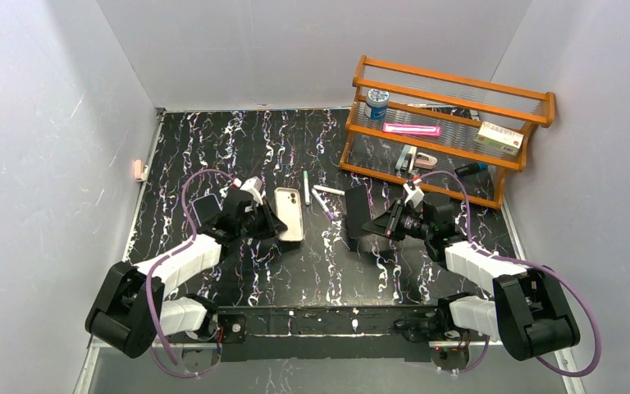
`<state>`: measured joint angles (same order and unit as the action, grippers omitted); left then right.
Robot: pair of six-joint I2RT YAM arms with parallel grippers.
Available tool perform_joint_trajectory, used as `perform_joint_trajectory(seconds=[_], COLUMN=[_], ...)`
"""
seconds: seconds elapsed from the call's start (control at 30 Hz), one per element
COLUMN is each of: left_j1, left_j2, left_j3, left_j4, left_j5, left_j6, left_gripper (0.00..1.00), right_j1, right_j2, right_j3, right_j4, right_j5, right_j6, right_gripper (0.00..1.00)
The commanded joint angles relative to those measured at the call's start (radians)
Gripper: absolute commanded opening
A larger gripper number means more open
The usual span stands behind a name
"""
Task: Take the phone out of the phone case
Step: Place the phone case at the center of the board.
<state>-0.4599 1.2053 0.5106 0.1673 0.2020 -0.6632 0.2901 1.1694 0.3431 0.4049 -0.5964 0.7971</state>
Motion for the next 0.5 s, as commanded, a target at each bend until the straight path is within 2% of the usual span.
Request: perform_joint_trajectory(seconds=[0.0, 0.27, 0.47], left_j1=[0.004, 0.006, 0.007], left_j2=[0.019, 0.103, 0.112], left_j3=[-0.032, -0.040, -0.022], left_j4=[-0.004, 0.017, -0.011], left_j5=[0.056, 0.049, -0.004], left_j6=[-0.033, -0.038, -0.021], left_gripper=[0.00, 0.06, 0.26], right_j1=[-0.004, -0.004, -0.003], right_j2=[0.022, 0.150, 0.281], right_j3=[-0.030, -0.078, -0.084], right_j4=[0.092, 0.235, 0.380], right_j5=[0.025, 0.023, -0.056], right_j6=[-0.030, -0.008, 0.049], right_gripper=[0.07, 0.12, 0.20])
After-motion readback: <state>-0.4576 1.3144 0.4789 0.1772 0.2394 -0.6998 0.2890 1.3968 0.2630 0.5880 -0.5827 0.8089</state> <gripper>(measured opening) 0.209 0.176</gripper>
